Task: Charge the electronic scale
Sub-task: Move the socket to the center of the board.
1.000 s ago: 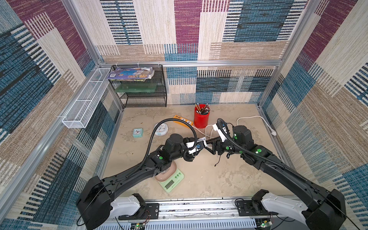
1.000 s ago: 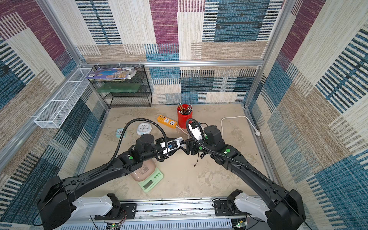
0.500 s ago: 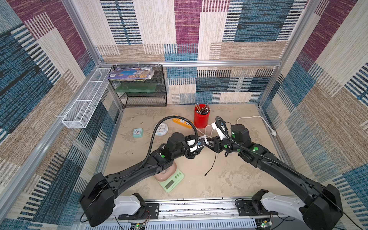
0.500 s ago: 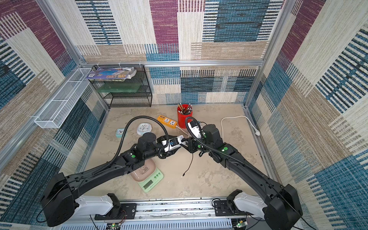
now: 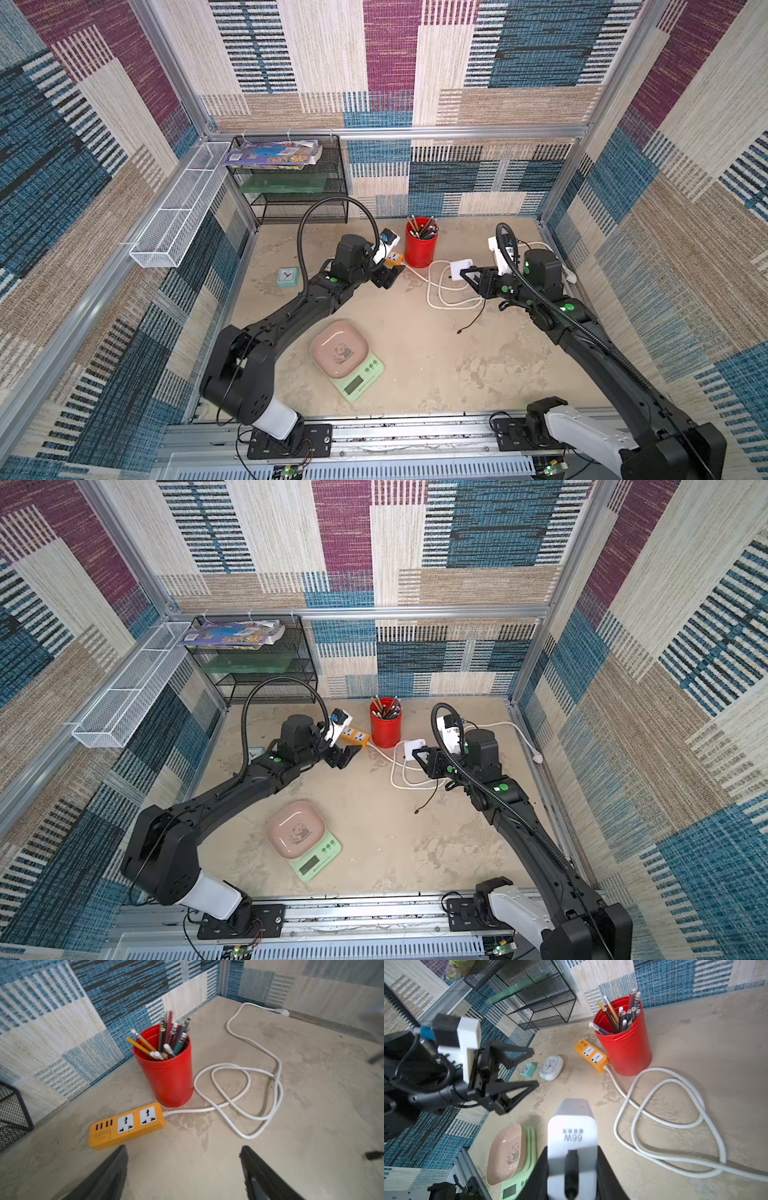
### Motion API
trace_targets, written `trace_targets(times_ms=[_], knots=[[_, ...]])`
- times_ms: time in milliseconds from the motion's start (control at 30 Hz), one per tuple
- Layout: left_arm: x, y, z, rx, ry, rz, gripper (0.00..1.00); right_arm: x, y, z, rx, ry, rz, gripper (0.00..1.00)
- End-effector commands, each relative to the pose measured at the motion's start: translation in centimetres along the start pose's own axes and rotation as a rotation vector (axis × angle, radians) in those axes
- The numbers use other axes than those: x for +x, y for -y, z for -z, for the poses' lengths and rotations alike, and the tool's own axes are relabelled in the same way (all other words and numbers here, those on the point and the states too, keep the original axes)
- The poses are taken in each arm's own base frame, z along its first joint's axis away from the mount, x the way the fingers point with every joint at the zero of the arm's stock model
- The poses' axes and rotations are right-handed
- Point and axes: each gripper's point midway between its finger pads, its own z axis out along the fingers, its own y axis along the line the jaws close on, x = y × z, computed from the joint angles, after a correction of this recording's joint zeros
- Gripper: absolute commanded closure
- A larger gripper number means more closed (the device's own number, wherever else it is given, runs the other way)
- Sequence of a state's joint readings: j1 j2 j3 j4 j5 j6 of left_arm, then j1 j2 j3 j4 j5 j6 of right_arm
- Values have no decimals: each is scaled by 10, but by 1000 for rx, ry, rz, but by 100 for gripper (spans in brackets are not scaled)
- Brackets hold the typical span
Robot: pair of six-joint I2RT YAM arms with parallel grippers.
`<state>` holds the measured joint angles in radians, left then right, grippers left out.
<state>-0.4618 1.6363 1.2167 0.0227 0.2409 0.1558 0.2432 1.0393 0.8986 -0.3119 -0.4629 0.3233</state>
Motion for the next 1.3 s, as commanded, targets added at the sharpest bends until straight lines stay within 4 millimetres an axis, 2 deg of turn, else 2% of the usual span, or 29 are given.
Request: trace_targets(times_ms=[0,100,200,367,533,667,800,967,1267], knots=[[16,-26,-18,-59,-132,286,21,-7,4,4,37,18,20,88],[20,-46,-42,-111,-188,391,24,-8,5,4,41,17,14,87],[25,-60,-65,-145,-239,429,28,-9,5,4,43,18,13,87],[41,-97,-94,-291,-338,476,35,-8,5,4,45,12,16,87],[59,-126,-117,-417,-398,465,35,-6,8,3,55,0,21,88],[64,-145,-132,-481,-414,433,33,-5,10,4,63,-2,22,88],[70,-160,-146,-507,-408,431,28,-5,12,3,67,-2,24,89],[85,-177,-150,-563,-430,428,30,-6,12,4,71,-3,25,89],[108,-183,-156,-566,-465,439,31,-6,13,1,66,-12,22,89]])
